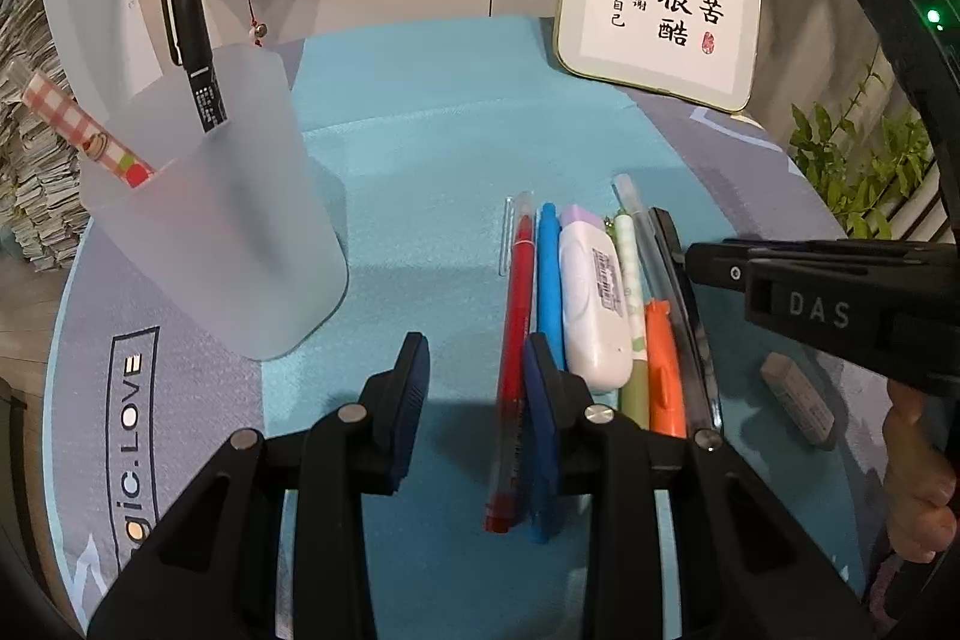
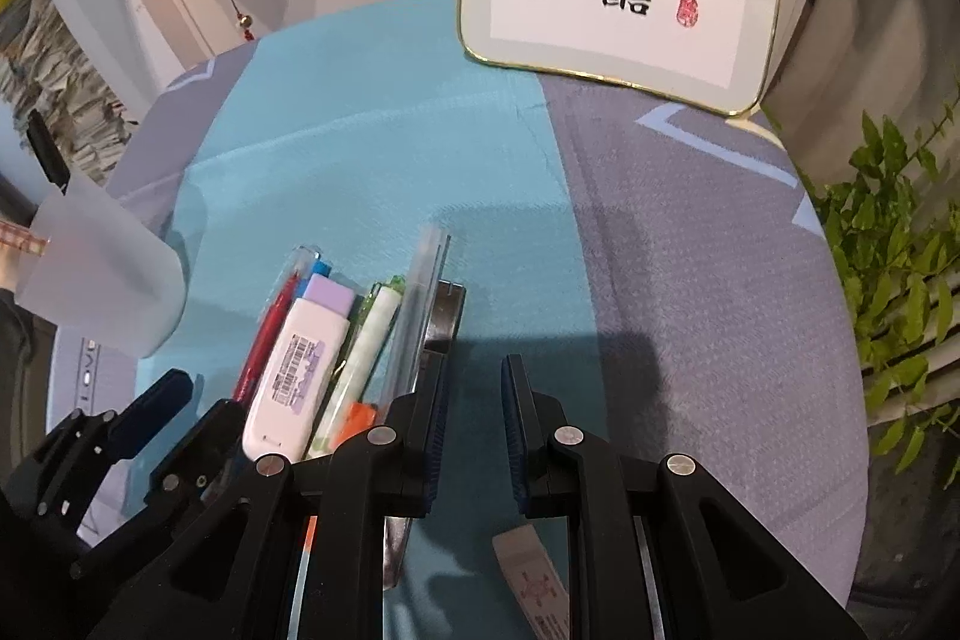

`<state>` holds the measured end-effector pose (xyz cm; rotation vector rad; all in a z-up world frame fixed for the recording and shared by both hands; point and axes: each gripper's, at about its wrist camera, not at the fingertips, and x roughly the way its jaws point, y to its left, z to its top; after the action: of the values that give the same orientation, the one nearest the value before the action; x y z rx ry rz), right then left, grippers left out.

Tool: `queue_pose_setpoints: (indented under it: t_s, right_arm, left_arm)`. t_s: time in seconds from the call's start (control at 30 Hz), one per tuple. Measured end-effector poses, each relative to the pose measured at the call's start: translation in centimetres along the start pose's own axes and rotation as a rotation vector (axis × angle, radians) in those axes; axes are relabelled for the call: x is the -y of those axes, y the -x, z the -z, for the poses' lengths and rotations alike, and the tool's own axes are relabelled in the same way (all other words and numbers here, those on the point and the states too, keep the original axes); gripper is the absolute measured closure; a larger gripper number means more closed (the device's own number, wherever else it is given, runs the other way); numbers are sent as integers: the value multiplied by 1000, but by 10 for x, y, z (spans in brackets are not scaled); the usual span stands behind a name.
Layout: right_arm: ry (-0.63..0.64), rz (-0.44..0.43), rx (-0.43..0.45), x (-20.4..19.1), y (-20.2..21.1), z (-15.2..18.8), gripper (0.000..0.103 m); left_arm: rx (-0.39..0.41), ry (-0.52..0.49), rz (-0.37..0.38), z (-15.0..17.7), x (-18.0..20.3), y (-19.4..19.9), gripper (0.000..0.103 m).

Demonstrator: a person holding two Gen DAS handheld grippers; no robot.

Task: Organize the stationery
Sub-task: 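Grasp the red pen with left tool while right tool moves toward the silver pen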

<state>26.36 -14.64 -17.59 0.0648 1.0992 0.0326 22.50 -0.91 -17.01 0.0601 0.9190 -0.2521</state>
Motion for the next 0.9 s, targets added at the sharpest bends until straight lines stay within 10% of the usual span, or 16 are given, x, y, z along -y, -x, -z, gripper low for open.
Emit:
queue_pose_setpoints:
  t_s: [0.27,0.4,0.5,0.9]
  right_arm:
    - [-3,89,-20,7,-5,0,86]
    - [-79,-55,-36,18,-1,-3,86]
    - [-132,-122,-26,23,5,-6,86]
    - [-47,-7,-32,1,-3,-12,86]
  left_arm:
    - [-10,-24,-24,-4,7,-8,74]
    - [-9,-30,-28,-8,8,-11,76]
    - [-17,-18,-19,-8,4,-9,96]
    - [-62,-7,-6,30,-9,19,96]
